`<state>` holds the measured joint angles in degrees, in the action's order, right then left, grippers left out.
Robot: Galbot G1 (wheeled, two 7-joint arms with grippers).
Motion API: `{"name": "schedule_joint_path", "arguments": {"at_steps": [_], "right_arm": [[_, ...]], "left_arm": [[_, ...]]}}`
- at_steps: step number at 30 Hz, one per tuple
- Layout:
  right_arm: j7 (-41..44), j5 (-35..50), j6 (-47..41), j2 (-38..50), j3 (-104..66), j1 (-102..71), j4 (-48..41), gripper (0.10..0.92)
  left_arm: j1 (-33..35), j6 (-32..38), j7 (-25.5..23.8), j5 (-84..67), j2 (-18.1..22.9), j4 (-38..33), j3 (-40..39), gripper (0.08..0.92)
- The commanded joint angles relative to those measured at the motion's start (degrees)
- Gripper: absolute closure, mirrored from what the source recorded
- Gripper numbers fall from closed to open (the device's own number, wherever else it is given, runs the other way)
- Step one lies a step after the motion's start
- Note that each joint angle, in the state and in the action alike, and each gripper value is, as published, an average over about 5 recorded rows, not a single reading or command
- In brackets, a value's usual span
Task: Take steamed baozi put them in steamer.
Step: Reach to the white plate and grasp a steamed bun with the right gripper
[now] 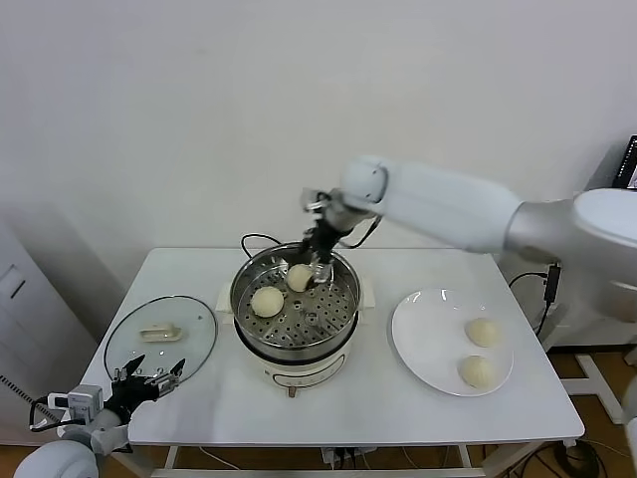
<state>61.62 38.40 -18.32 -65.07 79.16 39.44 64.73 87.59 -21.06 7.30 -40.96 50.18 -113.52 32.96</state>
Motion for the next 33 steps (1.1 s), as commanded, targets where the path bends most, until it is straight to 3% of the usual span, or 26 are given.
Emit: {"name": "schedule_joint_path", "arguments": {"at_steps": [1,14,33], "right_arm": [[8.3,-5.8,4.4,12.8,5.6,8.1,4.5,0.203],[10.8,-19.0,11.4,27.2,3.3,-2.9,8.2,0.203],[9.4,-29.7,16.5,30.1,-12.3,-24.4,5.0,0.203]], "left_arm": [[0.0,0.0,0.0,0.0,0.0,-0.2,0.0,0.177],[0.3,0.1,0.0,-0.1,-0.4,-0.2,0.4,0.177],[0.6,0.0,0.0,0.0,-0.5,-0.3,0.4,0.177]]}}
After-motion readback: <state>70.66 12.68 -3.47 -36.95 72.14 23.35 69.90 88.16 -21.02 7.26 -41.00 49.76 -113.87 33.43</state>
